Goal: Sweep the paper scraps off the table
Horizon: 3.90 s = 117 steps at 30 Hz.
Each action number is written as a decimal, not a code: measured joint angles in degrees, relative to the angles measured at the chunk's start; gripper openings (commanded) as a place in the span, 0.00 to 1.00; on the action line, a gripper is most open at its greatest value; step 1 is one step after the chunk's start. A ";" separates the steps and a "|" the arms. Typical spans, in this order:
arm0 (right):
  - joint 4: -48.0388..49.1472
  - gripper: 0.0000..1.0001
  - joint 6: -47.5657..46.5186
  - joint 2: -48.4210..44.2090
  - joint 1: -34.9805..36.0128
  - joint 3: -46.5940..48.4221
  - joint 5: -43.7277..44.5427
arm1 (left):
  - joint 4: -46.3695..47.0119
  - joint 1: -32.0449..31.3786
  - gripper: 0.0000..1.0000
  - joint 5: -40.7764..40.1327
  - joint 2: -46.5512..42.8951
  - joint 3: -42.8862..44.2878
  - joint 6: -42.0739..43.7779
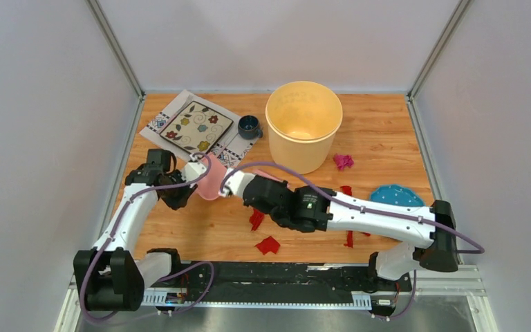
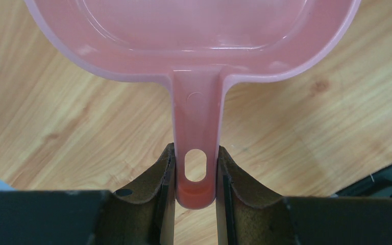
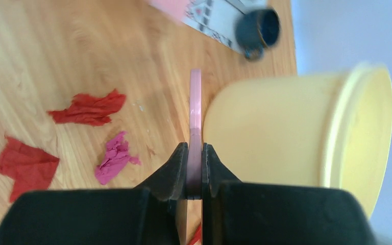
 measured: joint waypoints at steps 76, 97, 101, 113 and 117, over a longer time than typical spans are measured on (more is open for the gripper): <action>-21.44 0.00 50.12 -29.27 -18.47 3.74 2.86 | -10.64 -20.87 0.00 2.75 13.97 30.84 -5.66; -20.41 0.00 47.43 -28.09 -23.15 -4.26 -3.78 | -10.47 -30.23 0.00 -15.52 34.14 70.73 -6.80; -19.96 0.00 46.88 -28.11 -23.15 -4.37 -4.92 | -4.02 -36.98 0.00 -26.05 35.52 69.96 -0.87; -19.06 0.00 45.27 -28.11 -23.26 -4.94 -7.67 | 45.97 -49.68 0.00 -52.98 34.71 40.76 43.67; -18.78 0.00 44.46 -28.11 -23.41 -4.94 -8.96 | 62.64 -49.75 0.00 -54.27 33.64 34.62 56.19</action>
